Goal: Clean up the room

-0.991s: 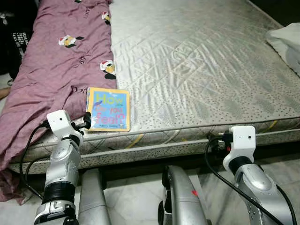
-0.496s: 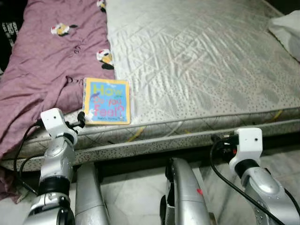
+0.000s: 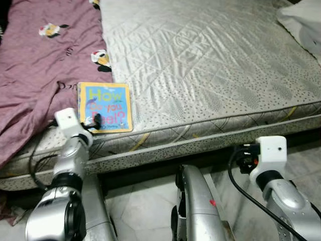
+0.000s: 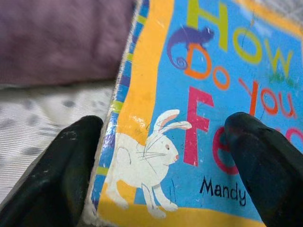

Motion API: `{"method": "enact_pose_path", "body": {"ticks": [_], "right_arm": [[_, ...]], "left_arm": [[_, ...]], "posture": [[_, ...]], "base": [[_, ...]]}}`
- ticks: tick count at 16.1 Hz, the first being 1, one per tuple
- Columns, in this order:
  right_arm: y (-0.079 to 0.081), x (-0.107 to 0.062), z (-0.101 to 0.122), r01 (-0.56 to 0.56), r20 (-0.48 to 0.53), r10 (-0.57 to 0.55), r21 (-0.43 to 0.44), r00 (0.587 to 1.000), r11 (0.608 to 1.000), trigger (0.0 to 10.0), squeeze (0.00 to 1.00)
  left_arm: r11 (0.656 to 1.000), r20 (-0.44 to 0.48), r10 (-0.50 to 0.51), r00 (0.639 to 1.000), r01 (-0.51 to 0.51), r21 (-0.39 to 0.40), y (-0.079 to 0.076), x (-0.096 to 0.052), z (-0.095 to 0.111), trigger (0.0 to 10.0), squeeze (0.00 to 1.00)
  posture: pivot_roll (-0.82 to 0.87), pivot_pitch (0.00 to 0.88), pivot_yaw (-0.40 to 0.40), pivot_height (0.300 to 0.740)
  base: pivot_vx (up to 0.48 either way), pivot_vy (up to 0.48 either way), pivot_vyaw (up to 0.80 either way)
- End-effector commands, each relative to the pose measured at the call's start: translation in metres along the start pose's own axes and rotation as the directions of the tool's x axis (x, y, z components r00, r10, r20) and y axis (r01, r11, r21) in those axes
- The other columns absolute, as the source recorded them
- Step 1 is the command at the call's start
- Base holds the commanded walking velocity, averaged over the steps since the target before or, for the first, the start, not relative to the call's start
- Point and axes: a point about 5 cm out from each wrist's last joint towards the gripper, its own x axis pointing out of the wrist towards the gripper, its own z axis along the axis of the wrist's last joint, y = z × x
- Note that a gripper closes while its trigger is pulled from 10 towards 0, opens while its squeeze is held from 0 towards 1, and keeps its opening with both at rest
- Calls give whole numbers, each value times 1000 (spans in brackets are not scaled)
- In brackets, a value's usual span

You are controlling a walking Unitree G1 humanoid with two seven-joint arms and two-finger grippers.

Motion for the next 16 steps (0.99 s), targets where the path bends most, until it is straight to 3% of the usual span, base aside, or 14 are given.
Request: {"method": "enact_pose_path", "body": {"ticks": [1,6,7,8,9,16], "right_arm": [[-4,-4,2,22,2,-22,-8,1000,1000,10000,0],[-6,-6,4,33,3,-32,-12,999,999,10000,0],[-6,-5,4,36,6,-36,-14,999,999,10000,0],[-6,-4,5,37,7,-37,-16,999,999,10000,0],[-6,-3,5,39,11,-39,-20,999,999,10000,0],[-5,6,9,38,27,-37,-40,999,998,10000,0]], "left_arm": [[1000,-5,-13,1000,13,-11,-2,1,-2,10000,0],[996,-29,-64,998,62,-68,-4,3,-3,10000,0],[992,-34,-108,994,105,-73,-6,4,-3,6745,0],[988,-31,-133,991,130,-83,-8,4,-2,0,0],[980,-22,-178,984,176,-90,-13,4,1,0,0],[977,-27,-195,980,191,-98,-11,4,-2,0,0]], "posture": [[-236,139,-51,500],[-255,129,-47,500],[-258,124,-46,500],[-258,122,-46,500],[-255,116,-47,500],[-241,84,-52,500]], "base": [[0,0,0],[0,0,0],[0,0,0],[0,0,0],[0,0,0],[0,0,0]]}}
